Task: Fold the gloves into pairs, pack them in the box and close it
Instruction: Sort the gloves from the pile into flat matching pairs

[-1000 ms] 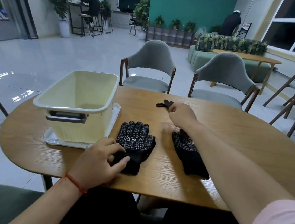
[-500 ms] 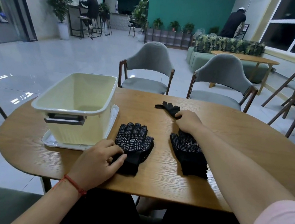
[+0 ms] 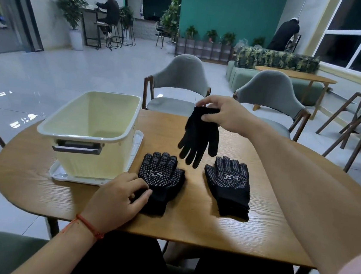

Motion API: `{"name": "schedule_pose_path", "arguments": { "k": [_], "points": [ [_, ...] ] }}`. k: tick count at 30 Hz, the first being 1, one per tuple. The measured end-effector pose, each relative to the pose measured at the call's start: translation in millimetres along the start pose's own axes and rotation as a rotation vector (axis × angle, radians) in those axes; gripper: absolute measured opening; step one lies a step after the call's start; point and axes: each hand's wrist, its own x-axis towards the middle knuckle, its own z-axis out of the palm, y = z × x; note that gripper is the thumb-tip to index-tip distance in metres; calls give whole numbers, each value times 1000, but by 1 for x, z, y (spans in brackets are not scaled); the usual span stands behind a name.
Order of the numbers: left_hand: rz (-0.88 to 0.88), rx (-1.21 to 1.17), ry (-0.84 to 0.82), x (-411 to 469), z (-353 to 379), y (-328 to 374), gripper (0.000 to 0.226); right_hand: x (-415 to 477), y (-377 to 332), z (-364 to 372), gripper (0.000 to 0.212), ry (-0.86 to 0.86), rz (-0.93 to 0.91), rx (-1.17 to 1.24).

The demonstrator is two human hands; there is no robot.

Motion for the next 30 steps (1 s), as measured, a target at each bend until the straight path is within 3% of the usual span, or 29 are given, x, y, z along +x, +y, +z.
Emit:
{"name": "schedule_pose_path", "arguments": {
  "k": [3,9,17,25,30],
  "points": [
    [3,7,-8,-1,-1,0,22,2,-11,-1,26,-6,-64,-160],
    [98,47,20,1,-4,3,25,8,-17,8,22,56,-127,-172],
    [160,-34,-219,3,-4,0,35,20,-24,39,25,193,-147,-278],
    [163,-30,-216,2,-5,-1,34,46,-24,56,23,125,-124,-371],
    [168,-19,-205,3,-4,0,34,43,-34,63,28,264,-143,-336]
  ]
}}
